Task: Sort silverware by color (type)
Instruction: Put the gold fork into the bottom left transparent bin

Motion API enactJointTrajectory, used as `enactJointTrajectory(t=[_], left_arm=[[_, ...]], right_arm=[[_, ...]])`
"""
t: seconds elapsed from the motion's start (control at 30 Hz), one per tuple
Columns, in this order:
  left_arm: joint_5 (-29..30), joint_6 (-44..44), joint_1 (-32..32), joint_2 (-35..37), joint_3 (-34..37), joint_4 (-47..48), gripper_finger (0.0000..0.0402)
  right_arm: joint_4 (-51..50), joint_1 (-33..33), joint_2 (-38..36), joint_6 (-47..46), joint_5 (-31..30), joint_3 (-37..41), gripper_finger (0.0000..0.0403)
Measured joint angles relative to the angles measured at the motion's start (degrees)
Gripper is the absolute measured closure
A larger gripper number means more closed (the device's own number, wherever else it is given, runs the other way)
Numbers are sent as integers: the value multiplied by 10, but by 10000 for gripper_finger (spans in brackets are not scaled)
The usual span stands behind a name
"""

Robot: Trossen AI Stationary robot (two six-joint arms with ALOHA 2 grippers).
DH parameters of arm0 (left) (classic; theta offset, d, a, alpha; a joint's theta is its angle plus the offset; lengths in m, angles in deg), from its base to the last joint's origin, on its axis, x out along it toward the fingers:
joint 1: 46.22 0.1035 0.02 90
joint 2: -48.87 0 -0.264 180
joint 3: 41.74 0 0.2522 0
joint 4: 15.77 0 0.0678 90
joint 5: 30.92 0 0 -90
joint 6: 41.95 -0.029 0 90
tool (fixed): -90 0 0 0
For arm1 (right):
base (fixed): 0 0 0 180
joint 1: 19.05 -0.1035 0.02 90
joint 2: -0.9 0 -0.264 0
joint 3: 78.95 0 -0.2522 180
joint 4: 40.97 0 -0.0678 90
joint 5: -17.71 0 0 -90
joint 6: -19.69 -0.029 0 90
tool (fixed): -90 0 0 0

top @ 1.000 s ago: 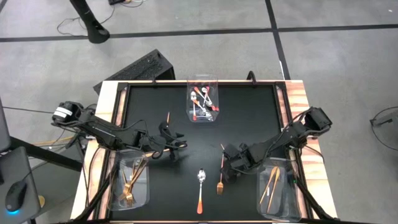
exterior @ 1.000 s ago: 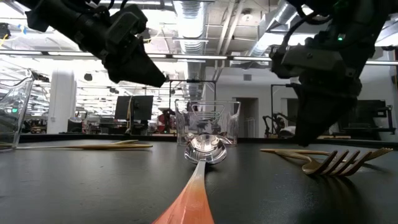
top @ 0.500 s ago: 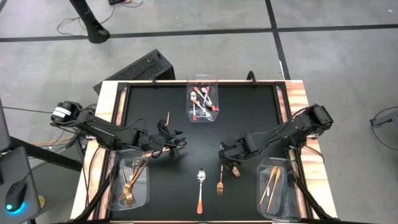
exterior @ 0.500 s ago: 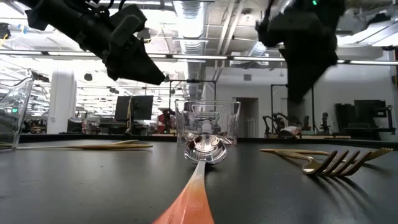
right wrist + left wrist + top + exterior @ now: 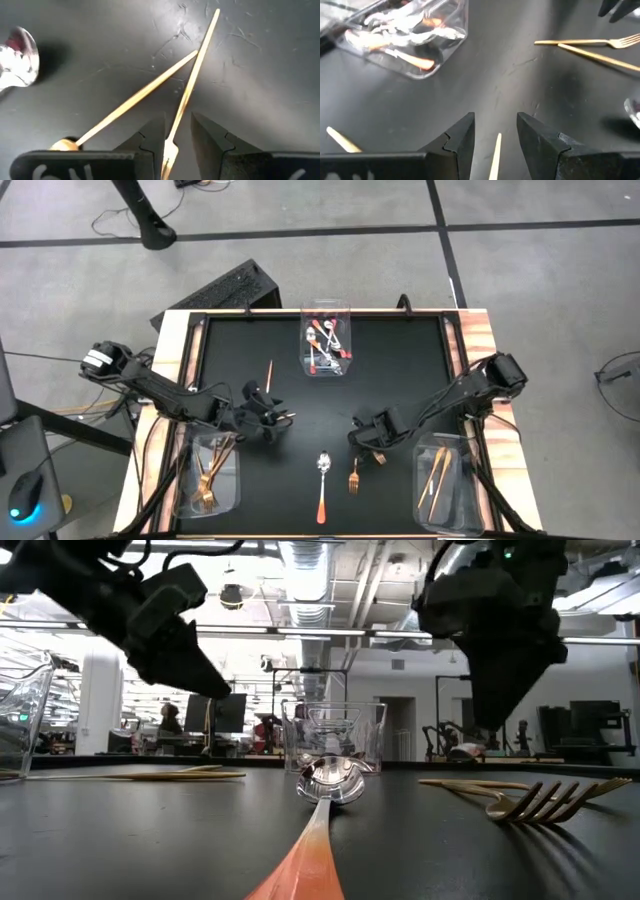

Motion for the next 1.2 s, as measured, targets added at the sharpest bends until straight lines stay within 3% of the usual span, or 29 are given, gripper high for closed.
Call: enactJointTrajectory(t=[0.6, 0.8, 0.97, 1.2], left_arm=[[4, 12, 3, 0, 14, -5, 267], [3, 13, 3, 0, 14, -7, 267], [-4, 18, 3, 0, 14, -8, 267], [2, 18, 3, 0, 14, -12, 267]], right_arm=[[5, 5, 95, 7, 56, -2, 293], [21, 4, 101, 29, 52, -1, 333], [22, 6, 90, 37, 23, 1, 390], [33, 22, 28, 70, -113, 3, 388]])
